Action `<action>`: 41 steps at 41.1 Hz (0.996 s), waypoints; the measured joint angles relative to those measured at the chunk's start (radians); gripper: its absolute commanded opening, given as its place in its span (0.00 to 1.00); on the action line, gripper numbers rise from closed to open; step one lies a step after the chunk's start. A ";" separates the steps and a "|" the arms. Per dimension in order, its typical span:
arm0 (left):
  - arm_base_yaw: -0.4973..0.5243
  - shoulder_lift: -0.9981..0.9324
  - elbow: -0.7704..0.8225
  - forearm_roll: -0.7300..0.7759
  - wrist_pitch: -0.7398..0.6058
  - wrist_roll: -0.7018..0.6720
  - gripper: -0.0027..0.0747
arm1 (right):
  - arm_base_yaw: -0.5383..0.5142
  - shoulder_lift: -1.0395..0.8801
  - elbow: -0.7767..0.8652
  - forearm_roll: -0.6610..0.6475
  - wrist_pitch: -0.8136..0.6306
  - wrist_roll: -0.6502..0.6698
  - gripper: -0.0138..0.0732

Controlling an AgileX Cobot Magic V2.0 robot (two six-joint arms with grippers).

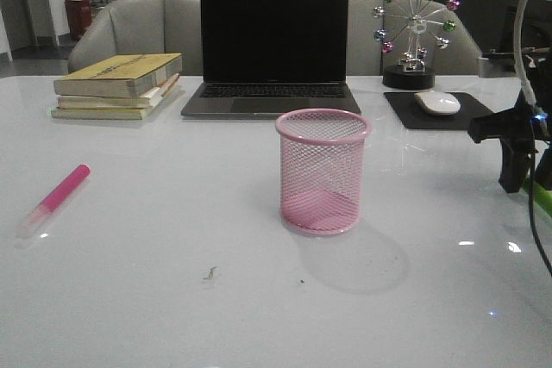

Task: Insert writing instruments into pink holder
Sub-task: 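Lift the green highlighter with the right gripper toward the pink holder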

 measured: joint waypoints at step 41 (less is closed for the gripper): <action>0.000 0.000 0.000 0.000 0.000 0.000 0.76 | 0.221 -0.722 0.604 0.039 -0.836 -0.002 0.29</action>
